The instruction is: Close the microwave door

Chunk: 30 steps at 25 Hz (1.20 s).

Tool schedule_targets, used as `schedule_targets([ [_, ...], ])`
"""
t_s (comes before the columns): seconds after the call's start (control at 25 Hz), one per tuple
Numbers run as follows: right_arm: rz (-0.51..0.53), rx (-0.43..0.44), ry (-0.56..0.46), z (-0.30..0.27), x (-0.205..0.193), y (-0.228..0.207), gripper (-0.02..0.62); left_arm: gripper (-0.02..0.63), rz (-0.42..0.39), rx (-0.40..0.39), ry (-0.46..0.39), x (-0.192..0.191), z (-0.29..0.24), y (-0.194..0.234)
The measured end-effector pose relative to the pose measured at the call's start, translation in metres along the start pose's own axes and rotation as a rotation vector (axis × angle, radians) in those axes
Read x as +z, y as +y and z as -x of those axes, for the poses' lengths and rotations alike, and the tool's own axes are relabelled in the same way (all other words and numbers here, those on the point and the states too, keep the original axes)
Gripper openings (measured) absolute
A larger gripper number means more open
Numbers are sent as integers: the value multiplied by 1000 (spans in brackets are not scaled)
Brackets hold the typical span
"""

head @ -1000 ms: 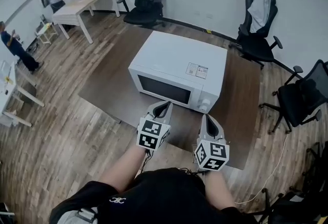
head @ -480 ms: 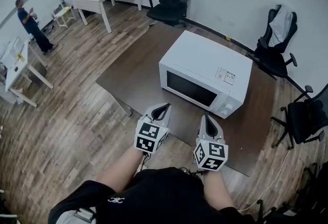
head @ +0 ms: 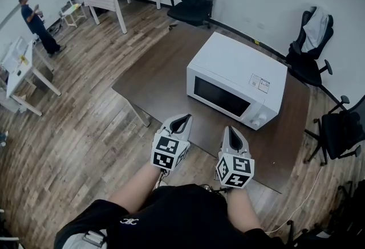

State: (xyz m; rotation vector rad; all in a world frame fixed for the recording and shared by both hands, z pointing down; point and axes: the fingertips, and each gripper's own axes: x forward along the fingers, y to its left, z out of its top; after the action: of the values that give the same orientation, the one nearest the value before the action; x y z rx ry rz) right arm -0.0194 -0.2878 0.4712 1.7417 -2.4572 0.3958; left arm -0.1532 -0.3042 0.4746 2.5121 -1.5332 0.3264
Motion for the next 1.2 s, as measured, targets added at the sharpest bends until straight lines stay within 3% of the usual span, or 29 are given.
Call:
schedule_targets([
  [0.68, 32, 52, 18, -14, -4, 43, 6, 6, 40, 21, -7, -10, 27, 34],
  [1.2, 53, 165, 5, -44, -8, 125, 6, 6, 37, 77, -2, -25, 77, 88],
])
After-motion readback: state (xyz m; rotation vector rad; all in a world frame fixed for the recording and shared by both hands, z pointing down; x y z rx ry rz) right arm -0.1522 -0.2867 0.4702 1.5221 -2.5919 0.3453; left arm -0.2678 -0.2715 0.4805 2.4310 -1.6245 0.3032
